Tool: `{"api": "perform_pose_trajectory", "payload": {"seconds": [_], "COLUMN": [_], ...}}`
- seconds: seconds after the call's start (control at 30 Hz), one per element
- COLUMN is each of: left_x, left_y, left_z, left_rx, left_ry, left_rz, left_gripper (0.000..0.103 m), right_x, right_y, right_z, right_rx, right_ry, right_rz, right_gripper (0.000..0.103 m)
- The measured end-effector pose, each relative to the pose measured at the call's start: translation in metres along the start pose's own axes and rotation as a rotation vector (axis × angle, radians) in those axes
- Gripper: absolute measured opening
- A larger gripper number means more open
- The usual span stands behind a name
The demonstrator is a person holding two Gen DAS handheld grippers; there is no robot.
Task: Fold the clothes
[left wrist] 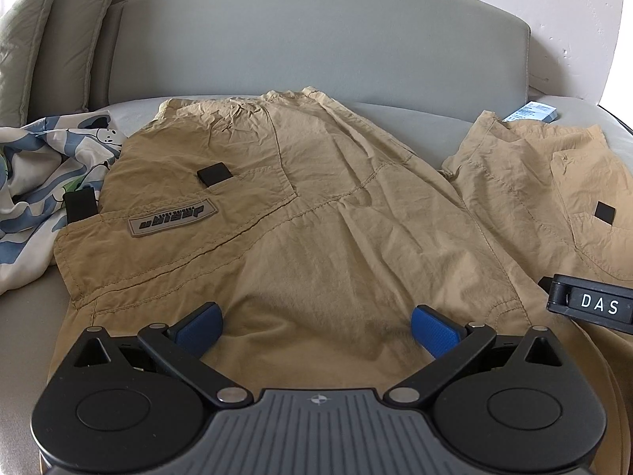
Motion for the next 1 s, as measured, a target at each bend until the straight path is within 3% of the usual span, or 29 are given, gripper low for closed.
{"api": "perform_pose_trajectory", "payload": {"seconds": [1.0], "left_x": [0.0005], "left_y": [0.001], "left_z": [-0.0011], "left_rx": [-0.006], "left_ry": [0.005], "left_rz": [0.001], "left_gripper": [0.102], "right_x": [-0.0041], "right_y": [-0.0039], "right_z": [0.0011], "right_rx": [-0.006], "right_ry": [0.003], "right_rz": [0.001], "right_gripper": [0.103]}}
Point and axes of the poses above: each gripper's, at about its wrist camera, not at the fingertips, and y roughly against the way its jaws point, z to its left, x to its underside, the point moved 9 cm from there along -y, roughly the way its jaws point, and after that the axes turned 13 degrees about -y, right-handed, at the moved point
